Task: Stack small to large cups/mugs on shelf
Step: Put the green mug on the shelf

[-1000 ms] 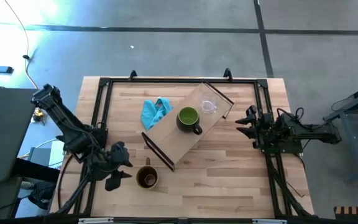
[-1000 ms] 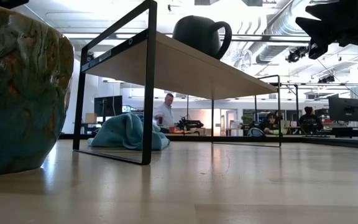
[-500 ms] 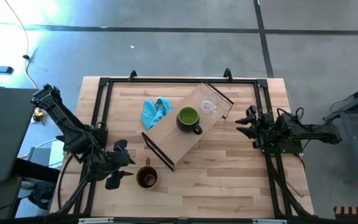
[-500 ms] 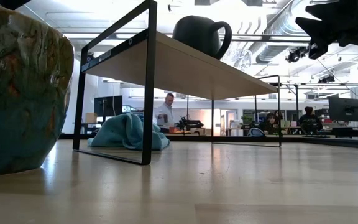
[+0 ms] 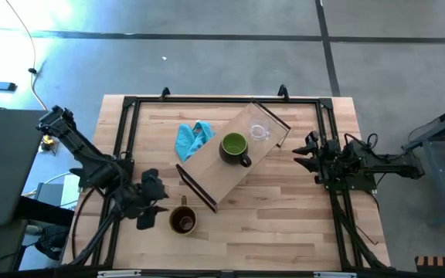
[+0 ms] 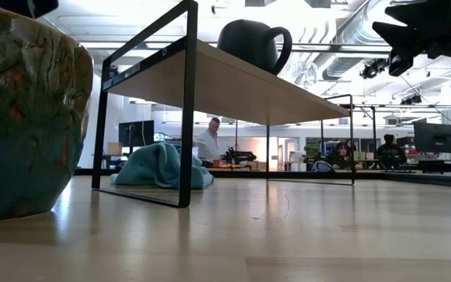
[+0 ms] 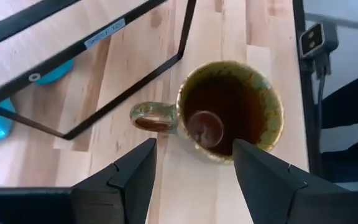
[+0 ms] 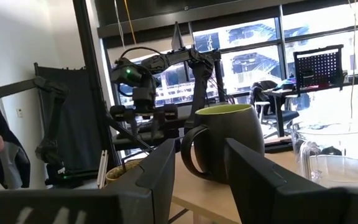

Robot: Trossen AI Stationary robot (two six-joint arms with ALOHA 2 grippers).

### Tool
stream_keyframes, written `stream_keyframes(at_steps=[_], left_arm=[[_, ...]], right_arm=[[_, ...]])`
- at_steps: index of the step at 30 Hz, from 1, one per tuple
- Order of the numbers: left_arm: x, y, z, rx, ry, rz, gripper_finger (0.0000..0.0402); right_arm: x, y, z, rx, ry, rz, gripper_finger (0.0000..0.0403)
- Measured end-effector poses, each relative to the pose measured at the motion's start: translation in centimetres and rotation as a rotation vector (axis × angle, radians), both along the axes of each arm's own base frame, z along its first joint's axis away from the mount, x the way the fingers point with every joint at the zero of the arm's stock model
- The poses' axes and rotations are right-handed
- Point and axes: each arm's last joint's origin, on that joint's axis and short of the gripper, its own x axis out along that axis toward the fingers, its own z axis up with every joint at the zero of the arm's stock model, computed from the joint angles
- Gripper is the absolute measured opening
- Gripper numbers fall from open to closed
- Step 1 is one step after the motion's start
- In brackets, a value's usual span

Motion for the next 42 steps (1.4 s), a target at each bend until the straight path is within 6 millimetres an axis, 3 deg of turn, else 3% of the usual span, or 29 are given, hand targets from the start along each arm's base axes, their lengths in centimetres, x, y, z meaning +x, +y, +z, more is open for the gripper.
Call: stream_keyframes(at_steps=[11, 24, 33, 42], left_arm=[[3.4, 0.8, -1.5, -0.079, 0.074, -0.087, 0.0200], [4.8, 2.4, -1.6, 0.089, 0.040, -0.278, 0.0200], [6.5, 3.0, -3.4, 0.065, 0.108, -0.475, 0.0200], [6.7, 2.9, -3.9, 0.104, 0.123, -0.561, 0.0200]], right_arm=[[0.0, 0.0, 0.1, 0.000, -0.006, 0.000, 0.0131], [0.0, 0.0, 0.0, -0.004, 0.001, -0.001, 0.0131], [0.0, 0.0, 0.0, 0.008, 0.001, 0.002, 0.0131], [0.0, 0.0, 0.0, 0.020, 0.005, 0.006, 0.0131]])
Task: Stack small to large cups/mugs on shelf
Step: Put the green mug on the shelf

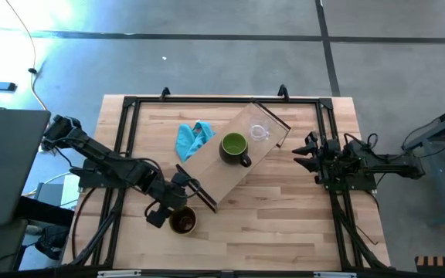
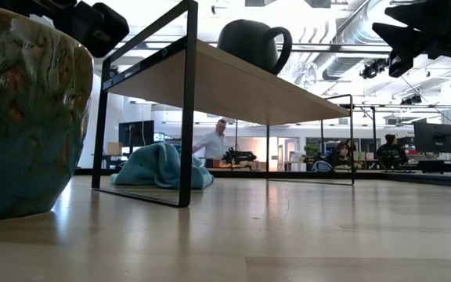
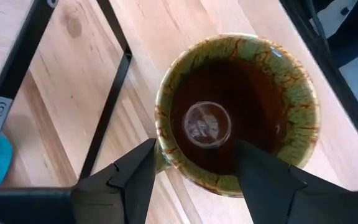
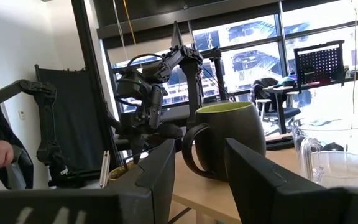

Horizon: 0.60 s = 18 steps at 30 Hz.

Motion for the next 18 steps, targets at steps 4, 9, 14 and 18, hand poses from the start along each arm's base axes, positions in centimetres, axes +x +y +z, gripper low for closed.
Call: stream_keyframes(at_steps=[4, 9, 14, 18], left_arm=[[0.02, 0.03, 0.00, 0.010, -0.005, 0.001, 0.0200], [0.19, -0.01, -0.16, 0.037, -0.016, -0.030, 0.0200], [0.22, 0.03, -0.13, 0.068, -0.032, -0.059, 0.0200], [0.23, 0.06, -0.13, 0.089, -0.039, -0.076, 0.0200]], right_arm=[[0.01, 0.00, -0.04, -0.002, 0.004, -0.001, 0.0131], [0.01, 0.00, -0.05, -0.010, 0.005, -0.003, 0.0131], [0.01, 0.00, -0.05, -0.011, 0.004, -0.003, 0.0131], [0.01, 0.00, -0.05, -0.010, 0.005, -0.002, 0.0131]])
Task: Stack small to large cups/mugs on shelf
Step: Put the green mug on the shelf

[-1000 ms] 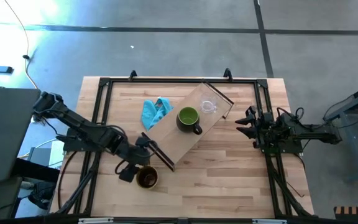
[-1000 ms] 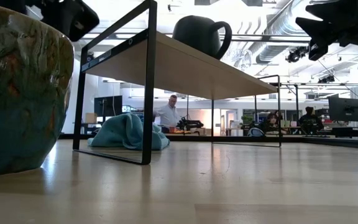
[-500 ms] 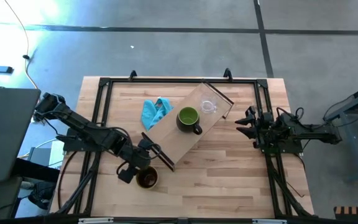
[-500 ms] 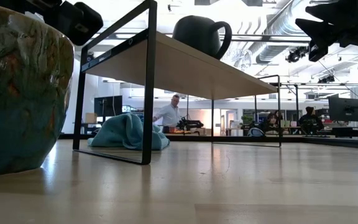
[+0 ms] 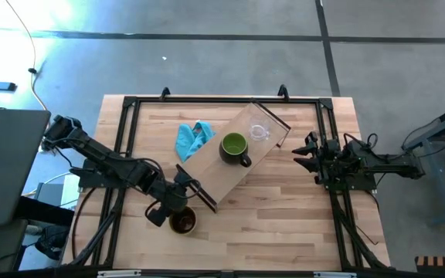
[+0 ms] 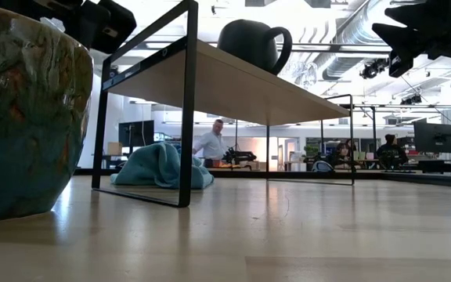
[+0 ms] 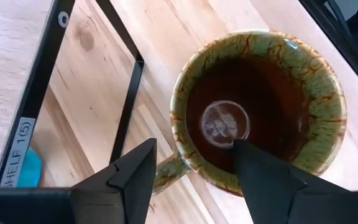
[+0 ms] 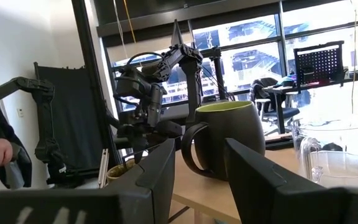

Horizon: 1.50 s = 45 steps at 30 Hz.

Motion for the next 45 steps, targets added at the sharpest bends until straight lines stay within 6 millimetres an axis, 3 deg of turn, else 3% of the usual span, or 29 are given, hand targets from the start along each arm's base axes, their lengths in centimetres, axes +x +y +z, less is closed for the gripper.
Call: stream_keyframes(at_steps=[23, 45], left_arm=[[1.0, -0.4, -1.1, -0.007, 0.005, 0.009, 0.0200], [0.4, -0.4, -1.4, -0.150, 0.154, 0.189, 0.0200]], right_arm=[[0.0, 0.0, 0.0, 0.012, -0.002, 0.003, 0.0131], [0.0, 0.0, 0.0, 0.011, 0.000, 0.002, 0.0131]])
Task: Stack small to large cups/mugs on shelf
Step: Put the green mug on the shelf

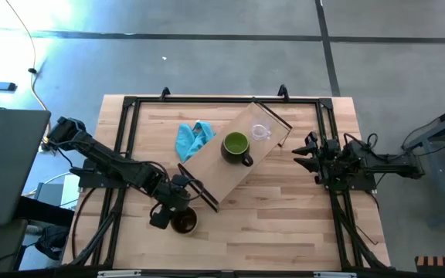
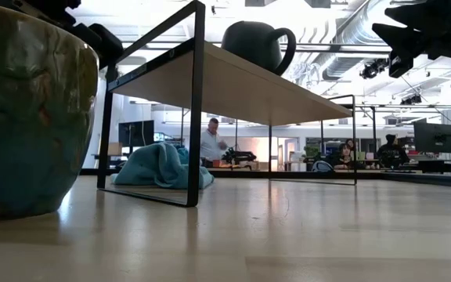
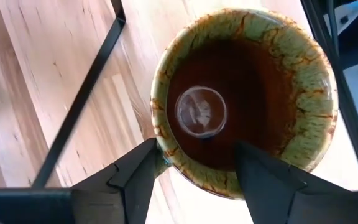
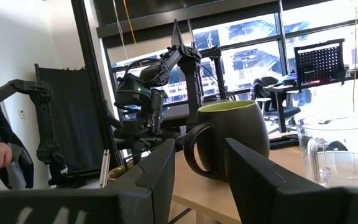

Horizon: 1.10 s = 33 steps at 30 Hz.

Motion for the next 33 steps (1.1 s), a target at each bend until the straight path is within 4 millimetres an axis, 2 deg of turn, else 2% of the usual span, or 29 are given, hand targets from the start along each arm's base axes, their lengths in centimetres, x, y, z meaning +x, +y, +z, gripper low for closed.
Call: stream_keyframes(at_steps=[19, 26, 33], left_arm=[[-0.2, -0.3, 0.1, -0.167, 0.090, 0.092, 0.0200], [-1.0, -0.1, 1.0, -0.191, 0.086, 0.114, 0.0200], [-1.9, 0.4, 2.1, -0.131, 0.033, 0.122, 0.0200]], right_arm=[[0.0, 0.0, 0.0, -0.002, 0.000, -0.001, 0.0131], [0.0, 0.0, 0.0, -0.001, 0.001, 0.000, 0.0131], [0.0, 0.0, 0.0, 0.000, 0.001, 0.001, 0.0131]])
